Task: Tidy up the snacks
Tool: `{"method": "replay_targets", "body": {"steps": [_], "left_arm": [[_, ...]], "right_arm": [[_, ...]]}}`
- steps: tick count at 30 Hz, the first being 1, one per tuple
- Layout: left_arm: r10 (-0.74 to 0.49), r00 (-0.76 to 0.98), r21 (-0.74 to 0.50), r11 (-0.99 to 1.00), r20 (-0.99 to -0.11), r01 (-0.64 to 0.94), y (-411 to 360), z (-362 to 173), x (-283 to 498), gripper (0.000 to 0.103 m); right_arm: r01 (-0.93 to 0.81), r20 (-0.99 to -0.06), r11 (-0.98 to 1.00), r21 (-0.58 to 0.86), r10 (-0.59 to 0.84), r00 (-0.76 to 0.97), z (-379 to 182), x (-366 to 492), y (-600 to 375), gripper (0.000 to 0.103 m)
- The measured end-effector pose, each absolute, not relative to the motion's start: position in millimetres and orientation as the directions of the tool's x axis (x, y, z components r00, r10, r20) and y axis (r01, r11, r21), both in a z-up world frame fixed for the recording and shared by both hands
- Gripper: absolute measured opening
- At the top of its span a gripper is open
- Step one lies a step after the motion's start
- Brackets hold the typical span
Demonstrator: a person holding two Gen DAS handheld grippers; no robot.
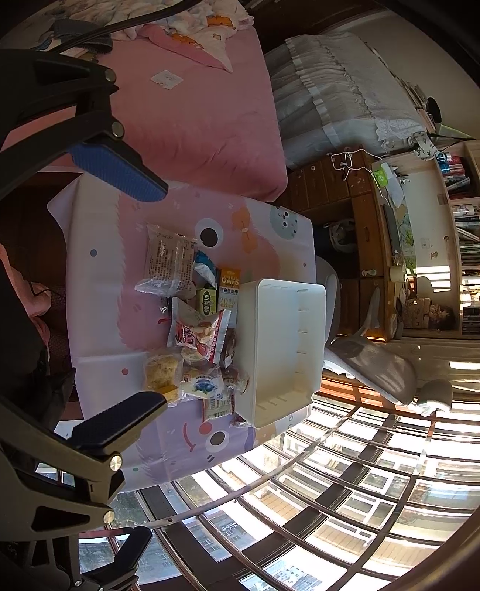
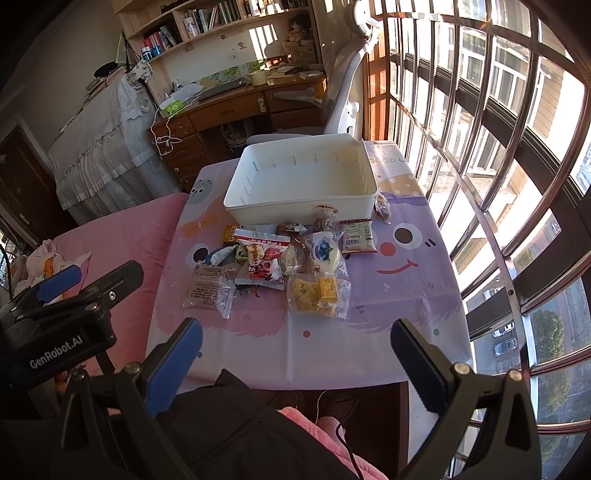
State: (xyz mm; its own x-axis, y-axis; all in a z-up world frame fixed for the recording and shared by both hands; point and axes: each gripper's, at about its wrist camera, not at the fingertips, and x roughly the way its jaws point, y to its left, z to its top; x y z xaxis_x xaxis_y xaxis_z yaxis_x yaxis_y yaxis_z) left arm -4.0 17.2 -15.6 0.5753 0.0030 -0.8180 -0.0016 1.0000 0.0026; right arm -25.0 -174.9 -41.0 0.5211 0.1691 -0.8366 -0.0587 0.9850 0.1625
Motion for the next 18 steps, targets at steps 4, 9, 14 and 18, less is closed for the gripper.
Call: {"method": "replay_targets", "body": {"steps": [4, 9, 14, 18], "left_arm": [[-0.003, 0.567, -0.001, 1.0, -0.824, 0.004, 20.9, -15.5, 0.4, 0.102], [-0.005, 0.54, -0.003, 1.0, -0.842, 0.004, 30.1, -17.9, 9.7, 0.102], [-0.045, 0.502, -0.041, 0.999, -0.864, 0.019, 42.7, -30.2, 20.6, 0.102], [-0.059, 0.486, -0.047, 0.998, -0.872, 0.037, 54.3, -43.4, 31.5, 0.102]], "right_arm": [[-0.058, -0.842, 0.985, 0.162, 0.169, 0.513, -42.7, -21.8, -171.2, 0.102], [-0.013, -0.85, 0.982, 0.187, 0.168, 0.499, -47.7, -15.0, -172.8, 0.102], [0.059, -0.859, 0.98, 0.19, 0.137, 0.492, -57.9, -9.5, -175.5, 0.102], [0.105, -0.856, 0.975, 0.194, 0.116, 0.504, -68.9, -7.8, -176.1, 0.102]]}}
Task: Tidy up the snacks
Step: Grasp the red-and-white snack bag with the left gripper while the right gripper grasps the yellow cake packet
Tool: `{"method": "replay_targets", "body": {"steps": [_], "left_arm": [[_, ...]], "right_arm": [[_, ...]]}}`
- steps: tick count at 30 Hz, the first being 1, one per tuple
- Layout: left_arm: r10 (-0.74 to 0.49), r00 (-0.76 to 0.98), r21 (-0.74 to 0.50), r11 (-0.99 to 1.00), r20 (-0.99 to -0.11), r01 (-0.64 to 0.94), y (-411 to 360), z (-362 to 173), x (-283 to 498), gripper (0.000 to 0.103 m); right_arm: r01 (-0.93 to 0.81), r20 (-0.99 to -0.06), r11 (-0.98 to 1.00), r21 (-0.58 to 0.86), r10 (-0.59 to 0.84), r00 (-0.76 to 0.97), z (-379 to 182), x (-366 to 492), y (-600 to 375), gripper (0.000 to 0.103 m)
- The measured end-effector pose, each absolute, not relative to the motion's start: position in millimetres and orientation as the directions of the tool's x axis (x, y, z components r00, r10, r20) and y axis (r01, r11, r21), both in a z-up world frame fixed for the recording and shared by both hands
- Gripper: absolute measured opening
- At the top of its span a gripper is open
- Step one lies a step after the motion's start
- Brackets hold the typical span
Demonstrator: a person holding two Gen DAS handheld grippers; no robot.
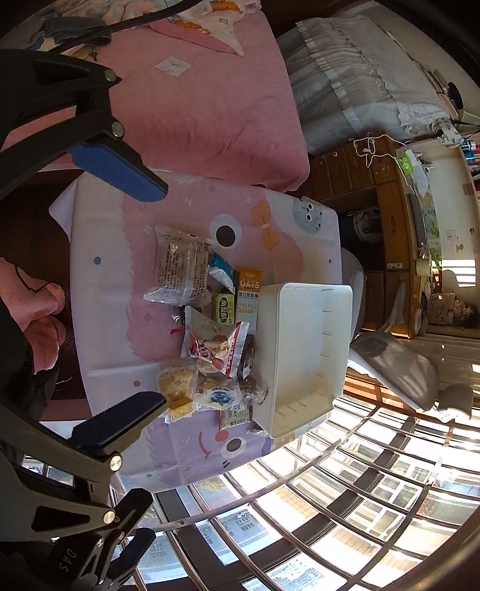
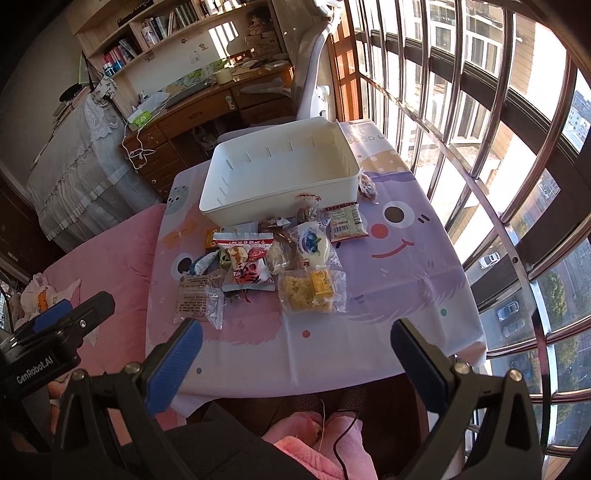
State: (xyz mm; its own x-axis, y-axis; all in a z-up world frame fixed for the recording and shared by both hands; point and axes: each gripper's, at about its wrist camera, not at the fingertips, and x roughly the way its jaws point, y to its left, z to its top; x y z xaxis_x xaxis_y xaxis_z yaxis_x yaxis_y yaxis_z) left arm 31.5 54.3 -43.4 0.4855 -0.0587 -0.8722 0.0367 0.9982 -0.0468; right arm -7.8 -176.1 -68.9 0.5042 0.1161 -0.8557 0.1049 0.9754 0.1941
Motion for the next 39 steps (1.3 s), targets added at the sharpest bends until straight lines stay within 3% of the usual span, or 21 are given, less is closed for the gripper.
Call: {"method": "replay_targets", "body": {"steps": [14, 25, 31, 39], "left_arm": [[-0.044, 0.462, -0.031, 0.999, -0.886, 0.036, 82.2, -113.7, 74.0, 0.102], [-0.058, 0.492, 0.042, 0.981, -0.869, 0.19, 49.6, -153.9, 96.0, 0.102], [-0.133, 0.464, -0.004, 0.963, -0.876, 0.268, 20.9, -172.2, 114.5, 0.102], [-0.139, 0.426, 0.019, 0.939, -0.894, 0.344, -16.9, -199.3, 141.9, 0.102]], "right_arm": [[0.123, -0.755, 0.983, 0.136, 0.023, 0.655, -121.7, -16.0, -173.8, 0.102], [0.047, -0.692, 0.997, 0.066, 0.011, 0.722, -167.1, -11.2, -179.6, 0.102], [0.005, -0.709, 0.998, 0.061, 0.04, 0.705, -191.9, 6.6, -181.0, 0.102], [-0.054, -0.752, 0.995, 0.079, 0.095, 0.653, -216.7, 34.8, -183.6, 0.098]]}}
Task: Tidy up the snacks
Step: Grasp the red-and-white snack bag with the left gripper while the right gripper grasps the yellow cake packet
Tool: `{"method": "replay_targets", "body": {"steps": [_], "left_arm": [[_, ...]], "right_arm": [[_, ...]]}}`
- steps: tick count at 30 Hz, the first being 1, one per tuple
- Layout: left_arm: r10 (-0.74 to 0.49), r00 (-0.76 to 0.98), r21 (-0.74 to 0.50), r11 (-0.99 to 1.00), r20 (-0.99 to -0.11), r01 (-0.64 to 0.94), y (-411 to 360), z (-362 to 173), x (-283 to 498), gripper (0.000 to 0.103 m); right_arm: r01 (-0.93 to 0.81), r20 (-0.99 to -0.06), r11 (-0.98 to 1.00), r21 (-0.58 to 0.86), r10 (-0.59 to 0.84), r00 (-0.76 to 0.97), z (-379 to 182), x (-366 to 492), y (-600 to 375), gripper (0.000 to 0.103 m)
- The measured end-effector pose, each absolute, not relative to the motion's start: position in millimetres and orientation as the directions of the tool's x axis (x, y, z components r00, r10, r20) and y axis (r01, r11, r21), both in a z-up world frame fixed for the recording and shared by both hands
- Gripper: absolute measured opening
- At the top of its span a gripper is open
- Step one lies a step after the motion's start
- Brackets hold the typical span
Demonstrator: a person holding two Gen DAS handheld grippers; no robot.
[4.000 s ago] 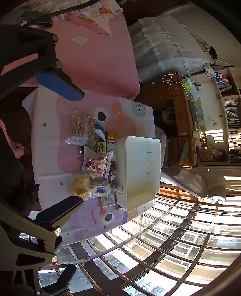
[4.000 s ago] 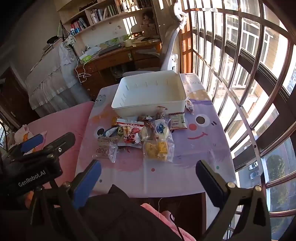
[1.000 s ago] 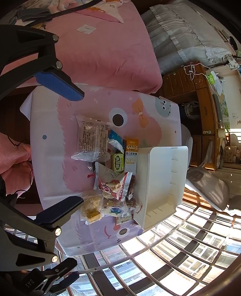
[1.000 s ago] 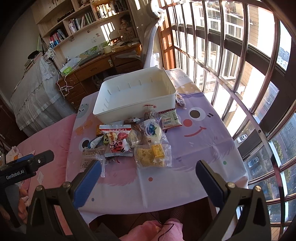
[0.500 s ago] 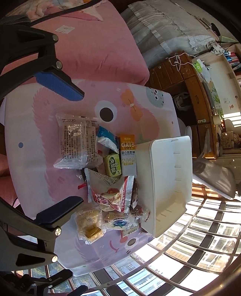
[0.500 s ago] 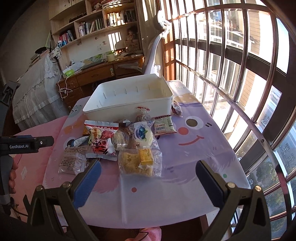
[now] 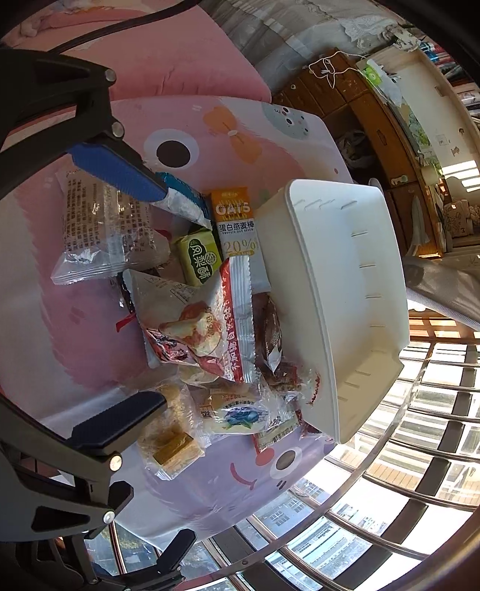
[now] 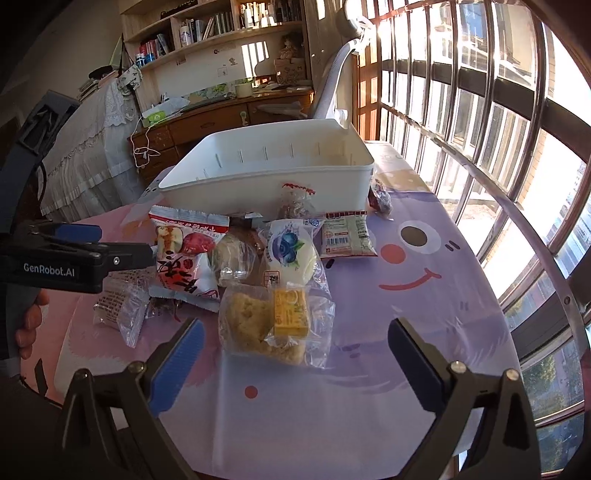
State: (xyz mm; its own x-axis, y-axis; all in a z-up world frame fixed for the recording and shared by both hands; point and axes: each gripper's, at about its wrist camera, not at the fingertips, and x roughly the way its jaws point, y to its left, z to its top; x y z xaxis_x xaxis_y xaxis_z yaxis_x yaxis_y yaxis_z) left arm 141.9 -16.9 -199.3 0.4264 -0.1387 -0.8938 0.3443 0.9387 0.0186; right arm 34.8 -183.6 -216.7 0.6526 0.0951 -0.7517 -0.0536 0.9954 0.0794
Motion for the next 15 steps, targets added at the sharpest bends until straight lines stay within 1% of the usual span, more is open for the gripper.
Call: {"method": "replay_targets", "body": {"steps": [4, 6, 7, 8, 11, 13, 15], "left_arm": [[-0.12, 0.381, 0.025, 0.935, -0.917, 0.354, -30.6, -214.4, 154.8, 0.098], [-0.113, 0.367, 0.022, 0.939, -0.923, 0.344, -33.7, -219.6, 160.7, 0.093], [-0.109, 0.36, 0.021, 0.94, -0.927, 0.339, -34.8, -221.8, 163.3, 0.09], [-0.11, 0.351, 0.017, 0.94, -0.93, 0.339, -36.0, -223.9, 165.6, 0.089], [-0.098, 0.338, 0.024, 0.94, -0.936, 0.34, -38.0, -229.4, 170.9, 0.089], [-0.088, 0.329, 0.03, 0.941, -0.94, 0.338, -39.3, -233.5, 174.8, 0.088], [-0.08, 0.319, 0.033, 0.942, -0.944, 0.333, -39.5, -237.6, 178.9, 0.083]], "right_arm": [[-0.091, -0.774, 0.992, 0.083, 0.122, 0.622, -227.0, 46.0, -184.1, 0.094], [-0.106, -0.781, 0.99, 0.093, 0.138, 0.608, -230.8, 51.9, -184.8, 0.093], [-0.113, -0.784, 0.989, 0.097, 0.145, 0.603, -232.5, 54.5, -184.8, 0.09], [-0.123, -0.788, 0.987, 0.102, 0.155, 0.595, -234.4, 57.5, -184.2, 0.085], [-0.152, -0.804, 0.981, 0.118, 0.184, 0.565, -241.8, 65.1, -182.7, 0.077], [-0.171, -0.813, 0.977, 0.125, 0.2, 0.547, -245.8, 68.9, -181.1, 0.071], [-0.18, -0.822, 0.974, 0.135, 0.212, 0.529, -249.0, 73.7, -181.1, 0.069]]}}
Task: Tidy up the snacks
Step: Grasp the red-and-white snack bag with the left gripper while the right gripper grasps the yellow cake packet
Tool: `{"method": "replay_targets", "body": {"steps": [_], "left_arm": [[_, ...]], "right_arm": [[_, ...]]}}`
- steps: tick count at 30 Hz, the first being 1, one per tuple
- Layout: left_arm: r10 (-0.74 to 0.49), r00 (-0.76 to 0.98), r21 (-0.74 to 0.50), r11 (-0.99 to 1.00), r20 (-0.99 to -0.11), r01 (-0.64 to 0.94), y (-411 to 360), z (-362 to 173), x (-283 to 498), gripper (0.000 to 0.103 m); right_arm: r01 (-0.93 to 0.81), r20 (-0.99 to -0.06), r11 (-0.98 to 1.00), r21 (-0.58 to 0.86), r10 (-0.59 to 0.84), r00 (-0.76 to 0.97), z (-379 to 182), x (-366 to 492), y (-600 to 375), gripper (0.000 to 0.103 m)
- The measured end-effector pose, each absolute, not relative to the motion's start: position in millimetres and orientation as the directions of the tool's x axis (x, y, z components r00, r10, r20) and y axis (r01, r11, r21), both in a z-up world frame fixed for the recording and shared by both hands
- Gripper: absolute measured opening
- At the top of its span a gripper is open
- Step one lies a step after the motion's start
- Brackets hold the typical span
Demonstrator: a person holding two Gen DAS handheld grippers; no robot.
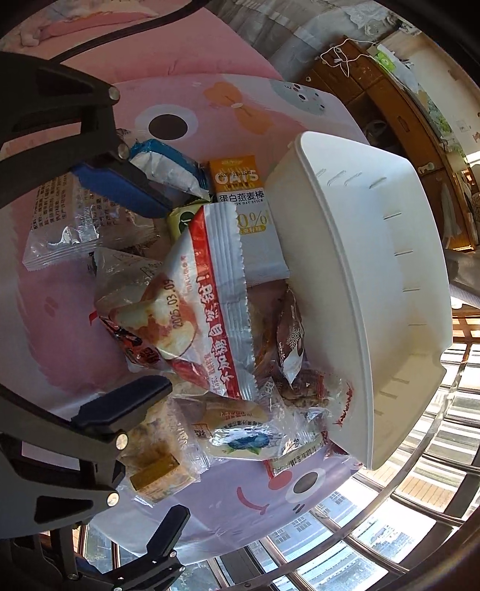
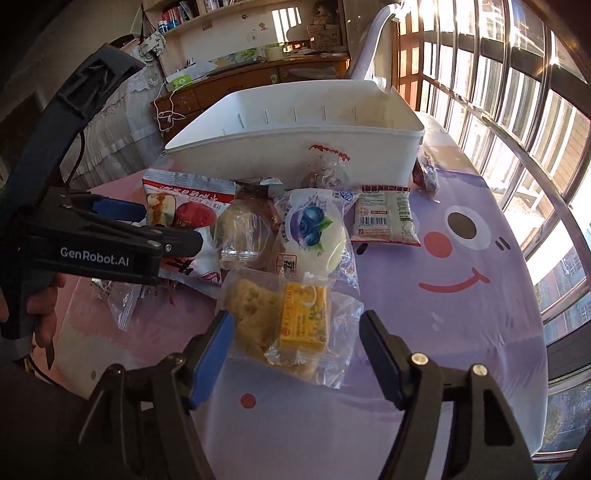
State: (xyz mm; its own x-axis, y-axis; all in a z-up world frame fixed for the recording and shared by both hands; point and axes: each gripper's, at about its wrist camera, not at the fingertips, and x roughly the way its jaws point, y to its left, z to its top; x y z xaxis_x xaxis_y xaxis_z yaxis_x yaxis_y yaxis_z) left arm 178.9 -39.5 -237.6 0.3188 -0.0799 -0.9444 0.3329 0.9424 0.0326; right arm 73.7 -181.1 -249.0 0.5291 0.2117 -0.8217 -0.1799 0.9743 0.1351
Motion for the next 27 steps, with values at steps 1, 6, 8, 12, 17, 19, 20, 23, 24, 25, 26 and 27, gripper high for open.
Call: {"method": "replay_targets", "body": {"steps": [1, 6, 8, 12, 17, 19, 20, 23, 24, 25, 26, 27], "left_arm": [[-0.083, 0.315, 0.028, 0.944, -0.945, 0.33, -39.4, -238.9, 180.2, 0.081], [-0.102, 0.294, -0.003, 0.948, -0.95, 0.319, -40.2, -242.6, 183.8, 0.075], [-0.109, 0.286, -0.013, 0.948, -0.952, 0.319, -41.1, -244.1, 184.2, 0.067], [-0.116, 0.272, -0.027, 0.95, -0.955, 0.312, -43.3, -247.2, 183.6, 0.06], [-0.119, 0.262, -0.032, 0.95, -0.958, 0.312, -42.1, -247.6, 184.3, 0.06], [-0.12, 0.258, -0.036, 0.95, -0.959, 0.31, -42.0, -247.8, 185.4, 0.06], [-0.123, 0.256, -0.038, 0.949, -0.959, 0.312, -41.8, -247.8, 185.4, 0.06], [-0.128, 0.257, -0.038, 0.943, -0.958, 0.33, -41.8, -247.0, 183.7, 0.058], [-0.126, 0.265, -0.033, 0.943, -0.956, 0.332, -41.7, -245.9, 182.2, 0.058], [-0.128, 0.269, -0.032, 0.942, -0.955, 0.335, -41.8, -244.9, 180.4, 0.055], [-0.133, 0.269, -0.035, 0.94, -0.954, 0.34, -42.0, -243.9, 179.0, 0.051], [-0.136, 0.272, -0.037, 0.939, -0.953, 0.343, -41.8, -242.3, 177.6, 0.051]], "right_arm": [[-0.185, -0.825, 0.973, 0.14, 0.218, 0.522, -250.6, 76.0, -181.0, 0.067], [-0.205, -0.843, 0.967, 0.148, 0.232, 0.485, -258.5, 85.2, -180.8, 0.055], [-0.204, -0.85, 0.967, 0.151, 0.232, 0.473, -260.7, 87.5, -181.1, 0.049], [-0.196, -0.855, 0.97, 0.145, 0.223, 0.468, -260.8, 88.6, -183.8, 0.038], [-0.177, -0.858, 0.973, 0.15, 0.216, 0.467, -260.7, 88.2, -185.7, 0.033], [-0.173, -0.857, 0.974, 0.147, 0.213, 0.468, -259.7, 87.1, -184.8, 0.032], [-0.171, -0.857, 0.974, 0.149, 0.213, 0.469, -259.2, 86.6, -184.4, 0.032], [-0.161, -0.858, 0.975, 0.15, 0.209, 0.468, -258.1, 84.0, -183.3, 0.03], [-0.159, -0.859, 0.976, 0.152, 0.21, 0.468, -257.8, 82.4, -183.0, 0.03], [-0.156, -0.859, 0.976, 0.153, 0.21, 0.467, -257.6, 81.2, -182.6, 0.03], [-0.147, -0.861, 0.977, 0.152, 0.204, 0.467, -257.2, 79.8, -182.1, 0.03], [-0.14, -0.861, 0.979, 0.149, 0.198, 0.468, -256.1, 79.6, -182.0, 0.03]]}}
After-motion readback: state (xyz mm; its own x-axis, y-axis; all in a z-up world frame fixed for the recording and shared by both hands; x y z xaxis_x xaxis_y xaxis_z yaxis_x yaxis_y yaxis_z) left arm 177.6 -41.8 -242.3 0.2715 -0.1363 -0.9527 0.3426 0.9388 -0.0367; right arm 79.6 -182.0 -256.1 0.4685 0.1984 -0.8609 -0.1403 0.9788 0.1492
